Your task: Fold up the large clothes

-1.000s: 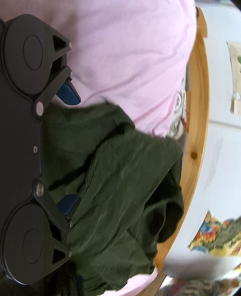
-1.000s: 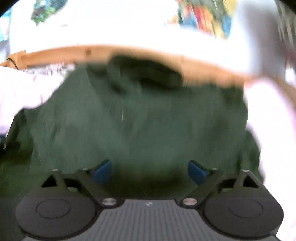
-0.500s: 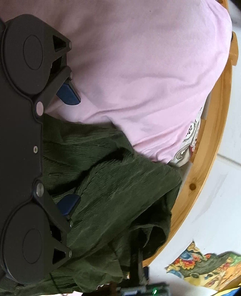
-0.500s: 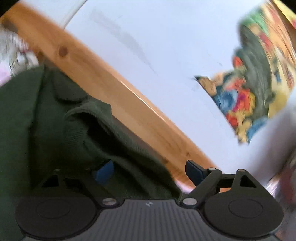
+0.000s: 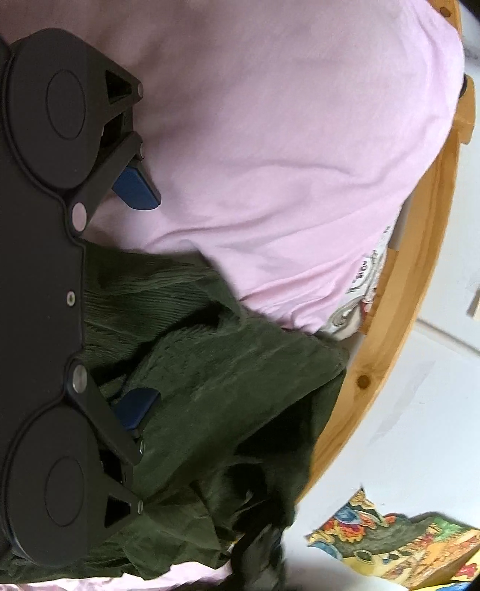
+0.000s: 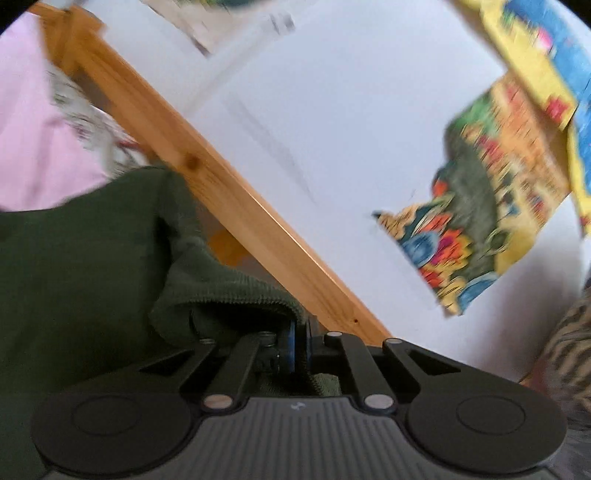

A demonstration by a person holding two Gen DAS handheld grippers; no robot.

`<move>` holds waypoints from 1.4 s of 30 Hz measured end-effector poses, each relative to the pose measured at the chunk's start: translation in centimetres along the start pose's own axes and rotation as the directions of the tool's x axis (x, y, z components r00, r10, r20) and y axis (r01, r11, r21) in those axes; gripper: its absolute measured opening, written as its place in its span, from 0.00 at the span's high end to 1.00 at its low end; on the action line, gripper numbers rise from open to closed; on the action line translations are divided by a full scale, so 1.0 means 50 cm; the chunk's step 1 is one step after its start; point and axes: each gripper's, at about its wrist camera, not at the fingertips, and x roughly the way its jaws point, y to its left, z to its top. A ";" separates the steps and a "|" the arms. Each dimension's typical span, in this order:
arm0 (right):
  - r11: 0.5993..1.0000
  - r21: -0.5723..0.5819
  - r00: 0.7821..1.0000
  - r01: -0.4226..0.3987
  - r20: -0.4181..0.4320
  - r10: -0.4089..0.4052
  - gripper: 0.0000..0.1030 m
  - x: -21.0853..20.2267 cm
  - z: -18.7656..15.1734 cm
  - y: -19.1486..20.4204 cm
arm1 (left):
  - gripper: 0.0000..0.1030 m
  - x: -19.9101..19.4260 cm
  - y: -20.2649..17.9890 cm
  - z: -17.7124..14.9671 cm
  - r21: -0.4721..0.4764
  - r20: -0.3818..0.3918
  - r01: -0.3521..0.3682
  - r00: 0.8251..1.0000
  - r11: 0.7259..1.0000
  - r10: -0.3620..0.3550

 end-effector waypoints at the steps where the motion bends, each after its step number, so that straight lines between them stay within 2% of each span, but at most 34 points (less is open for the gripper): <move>1: 1.000 0.008 1.000 0.021 0.017 -0.021 0.95 -0.044 -0.009 0.006 | 0.01 -0.007 -0.003 0.002 0.002 0.010 -0.001 1.000 1.000 0.001; 5: 0.998 0.042 0.997 0.038 0.063 -0.041 0.95 -0.220 -0.049 0.045 | 0.01 -0.043 -0.016 0.011 -0.001 0.055 0.040 0.998 0.999 -0.040; 8: 0.998 0.037 0.997 0.049 0.064 -0.052 0.95 -0.321 -0.089 0.105 | 0.01 -0.081 -0.025 0.014 -0.032 0.098 0.119 0.988 0.992 -0.115; 11: 0.999 0.043 1.000 0.014 0.000 -0.014 0.95 -0.360 -0.131 0.184 | 0.01 -0.113 -0.038 0.011 -0.046 0.144 0.201 0.971 0.979 -0.192; 13: 0.991 0.127 0.998 -0.039 -0.053 0.046 0.96 -0.363 -0.154 0.215 | 0.01 -0.126 -0.048 0.003 -0.034 0.159 0.224 0.963 0.974 -0.216; 16: 0.976 0.208 0.994 -0.064 -0.077 0.082 0.95 -0.361 -0.166 0.227 | 0.01 -0.128 -0.063 -0.008 -0.002 0.152 0.194 0.970 0.981 -0.191; 18: 0.973 0.221 0.994 -0.071 -0.067 0.088 0.93 -0.364 -0.161 0.214 | 0.01 -0.125 -0.066 -0.015 0.017 0.140 0.168 0.976 0.986 -0.169; 21: 0.958 0.275 0.994 -0.084 -0.046 0.100 0.79 -0.371 -0.162 0.161 | 0.01 -0.109 -0.060 -0.020 0.036 0.140 0.121 0.982 0.992 -0.125; 23: 0.932 0.351 0.993 -0.088 -0.038 0.108 0.50 -0.372 -0.176 0.112 | 0.01 -0.098 -0.053 -0.018 0.056 0.161 0.085 0.983 0.995 -0.093; 24: 0.918 0.391 0.994 -0.075 -0.045 0.100 0.48 -0.369 -0.182 0.087 | 0.01 -0.093 -0.046 -0.016 0.063 0.168 0.072 0.982 0.995 -0.082; 27: 0.836 0.548 0.991 -0.034 -0.088 0.099 0.44 -0.318 -0.208 -0.007 | 0.02 -0.071 -0.025 -0.001 0.063 0.184 0.058 0.981 0.996 -0.068; 31: 0.702 0.702 0.983 0.120 -0.182 0.014 0.45 -0.221 -0.243 -0.107 | 0.11 -0.037 0.008 0.025 0.017 0.170 0.096 0.981 0.995 -0.098; 33: 0.580 0.801 0.980 0.148 -0.200 0.027 0.45 -0.171 -0.265 -0.156 | 0.27 -0.019 0.018 0.035 -0.018 0.152 0.122 0.981 0.992 -0.118; 34: 0.516 0.843 0.978 0.150 -0.202 0.047 0.45 -0.148 -0.276 -0.175 | 0.31 -0.008 0.020 0.040 -0.037 0.139 0.142 0.981 0.989 -0.136; 36: 0.418 0.899 0.978 0.135 -0.188 0.090 0.45 -0.108 -0.294 -0.202 | 0.53 0.007 0.016 0.046 -0.041 0.107 0.172 0.980 0.984 -0.167; 37: 0.378 0.918 0.979 0.120 -0.173 0.109 0.51 -0.098 -0.303 -0.206 | 0.55 0.015 0.007 0.048 -0.026 0.074 0.171 0.983 0.985 -0.169; 38: 0.340 0.935 0.979 0.100 -0.154 0.136 0.83 -0.085 -0.315 -0.213 | 0.55 0.023 -0.002 0.048 -0.004 0.038 0.168 0.985 0.986 -0.168; 39: 0.317 0.944 0.977 0.094 -0.149 0.154 0.97 -0.083 -0.321 -0.213 | 0.55 0.031 -0.008 0.047 0.015 0.003 0.168 0.986 0.986 -0.168; 40: 0.309 0.944 0.977 0.117 -0.165 0.135 0.96 -0.092 -0.326 -0.210 | 0.55 0.037 -0.011 0.043 0.019 -0.015 0.168 0.986 0.986 -0.167; 42: 0.305 0.947 0.988 0.101 -0.132 0.083 0.97 -0.134 -0.335 -0.206 | 0.55 0.043 -0.007 0.036 0.005 -0.024 0.181 0.983 0.983 -0.181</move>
